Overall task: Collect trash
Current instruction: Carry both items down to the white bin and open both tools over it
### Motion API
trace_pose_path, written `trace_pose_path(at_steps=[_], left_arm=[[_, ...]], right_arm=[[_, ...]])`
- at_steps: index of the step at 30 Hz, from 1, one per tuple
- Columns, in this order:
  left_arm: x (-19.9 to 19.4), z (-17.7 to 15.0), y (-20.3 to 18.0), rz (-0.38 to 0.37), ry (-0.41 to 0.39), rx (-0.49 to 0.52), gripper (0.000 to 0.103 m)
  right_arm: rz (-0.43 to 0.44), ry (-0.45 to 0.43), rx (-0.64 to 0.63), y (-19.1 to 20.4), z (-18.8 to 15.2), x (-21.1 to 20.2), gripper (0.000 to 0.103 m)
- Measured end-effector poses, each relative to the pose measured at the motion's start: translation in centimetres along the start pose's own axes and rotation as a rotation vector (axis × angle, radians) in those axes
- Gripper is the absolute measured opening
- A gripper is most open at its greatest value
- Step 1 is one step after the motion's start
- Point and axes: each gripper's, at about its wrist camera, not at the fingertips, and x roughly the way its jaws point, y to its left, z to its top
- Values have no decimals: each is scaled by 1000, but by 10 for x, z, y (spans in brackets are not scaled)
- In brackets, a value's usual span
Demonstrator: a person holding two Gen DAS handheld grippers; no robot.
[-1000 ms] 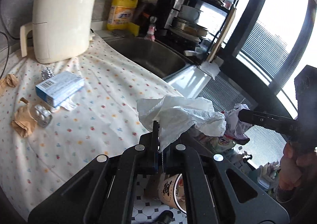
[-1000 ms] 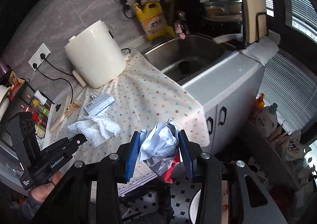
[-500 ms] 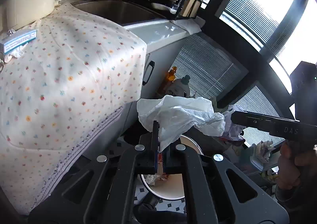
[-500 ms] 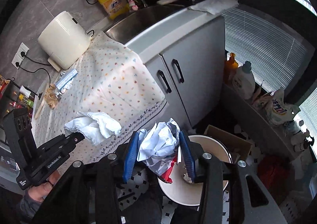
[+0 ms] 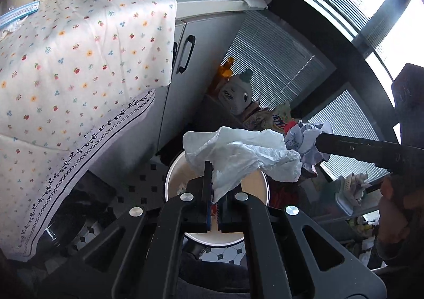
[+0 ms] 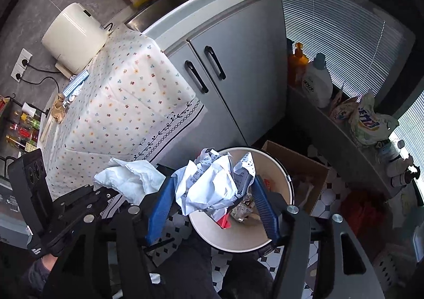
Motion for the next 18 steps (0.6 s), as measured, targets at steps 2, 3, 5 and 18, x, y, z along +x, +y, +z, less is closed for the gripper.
trace_pose_path(at_steps=[2,3,5,18], left_arm=[[5,-2,-2,0,13,-2,4],[8,-2,-3,-2,19,-1,4],[14,-3,-6,-4,31,4,4],[44,-6,-31,-64,131,64,56]], right_arm=[[8,6,0,-3,-4,0,67],[8,13,6,-5,-5,1,67],[1,19,28,-12,-7,-1,68],[-90,-43,130,-49,-13,-28,81]])
